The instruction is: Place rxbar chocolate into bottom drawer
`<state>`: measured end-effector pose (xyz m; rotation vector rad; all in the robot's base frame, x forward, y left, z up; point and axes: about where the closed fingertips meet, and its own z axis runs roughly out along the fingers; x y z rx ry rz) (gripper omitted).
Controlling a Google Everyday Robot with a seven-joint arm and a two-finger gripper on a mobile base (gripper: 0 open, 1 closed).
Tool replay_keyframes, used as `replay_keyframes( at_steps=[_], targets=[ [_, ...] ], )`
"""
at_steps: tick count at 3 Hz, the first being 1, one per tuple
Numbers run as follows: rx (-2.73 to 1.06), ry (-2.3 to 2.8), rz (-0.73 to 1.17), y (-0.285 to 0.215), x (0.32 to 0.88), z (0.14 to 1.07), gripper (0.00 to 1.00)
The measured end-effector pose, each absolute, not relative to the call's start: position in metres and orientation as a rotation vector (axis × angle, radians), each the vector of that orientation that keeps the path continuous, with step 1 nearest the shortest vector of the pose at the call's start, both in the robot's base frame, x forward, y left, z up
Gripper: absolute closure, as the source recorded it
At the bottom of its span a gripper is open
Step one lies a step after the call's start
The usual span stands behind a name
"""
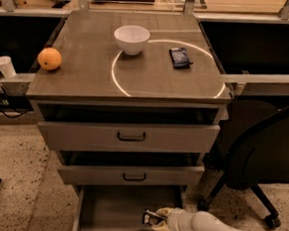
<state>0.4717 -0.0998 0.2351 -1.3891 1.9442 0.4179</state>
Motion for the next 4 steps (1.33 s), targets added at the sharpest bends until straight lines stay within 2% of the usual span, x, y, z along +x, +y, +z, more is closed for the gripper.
replay_keyframes(
  at_steps=[1, 3, 4],
  targets=[
    [-1.262, 1.878, 0.363, -0.128, 0.49, 0.209, 1.0],
    [-1.204, 1.837, 0.477, -0.137, 0.507, 0.201, 1.0],
    [-1.201, 1.806, 0.511, -0.126, 0.508, 0.205, 0.76]
  ],
)
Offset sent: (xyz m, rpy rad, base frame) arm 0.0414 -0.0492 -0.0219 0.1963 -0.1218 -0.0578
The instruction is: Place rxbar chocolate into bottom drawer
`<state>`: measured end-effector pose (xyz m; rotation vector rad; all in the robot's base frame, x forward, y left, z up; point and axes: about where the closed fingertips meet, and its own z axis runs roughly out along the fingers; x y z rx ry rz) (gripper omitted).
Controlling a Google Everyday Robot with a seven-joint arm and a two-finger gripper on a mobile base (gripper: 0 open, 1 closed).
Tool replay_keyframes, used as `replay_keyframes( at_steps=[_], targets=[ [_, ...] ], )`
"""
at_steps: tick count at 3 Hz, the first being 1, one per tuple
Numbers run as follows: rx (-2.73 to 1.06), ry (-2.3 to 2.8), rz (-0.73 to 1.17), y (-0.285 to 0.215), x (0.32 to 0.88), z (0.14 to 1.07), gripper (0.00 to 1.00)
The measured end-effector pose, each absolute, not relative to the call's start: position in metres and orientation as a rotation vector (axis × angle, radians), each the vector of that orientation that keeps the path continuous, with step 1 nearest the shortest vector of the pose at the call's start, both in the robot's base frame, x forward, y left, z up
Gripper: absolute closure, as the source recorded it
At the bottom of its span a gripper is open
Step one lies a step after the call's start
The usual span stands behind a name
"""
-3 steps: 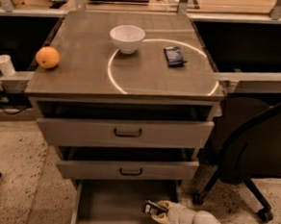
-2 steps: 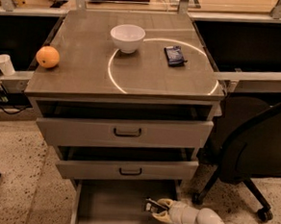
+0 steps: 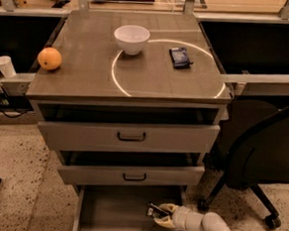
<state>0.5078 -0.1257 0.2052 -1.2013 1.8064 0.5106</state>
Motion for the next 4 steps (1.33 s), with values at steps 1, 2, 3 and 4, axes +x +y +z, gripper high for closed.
replay_keyframes(
  at_steps=[1, 2, 3, 4],
  targets=[
    [-1.201, 1.806, 0.511, -0.1257, 0.5077, 0.2052, 0.53],
    [-1.201, 1.806, 0.511, -0.1257, 0.5077, 0.2052, 0.22],
    [-1.201, 1.806, 0.511, -0.1256, 0.5077, 0.2052, 0.01],
    [-1.201, 1.806, 0.511, -0.1256, 0.5077, 0.2052, 0.0]
  ],
)
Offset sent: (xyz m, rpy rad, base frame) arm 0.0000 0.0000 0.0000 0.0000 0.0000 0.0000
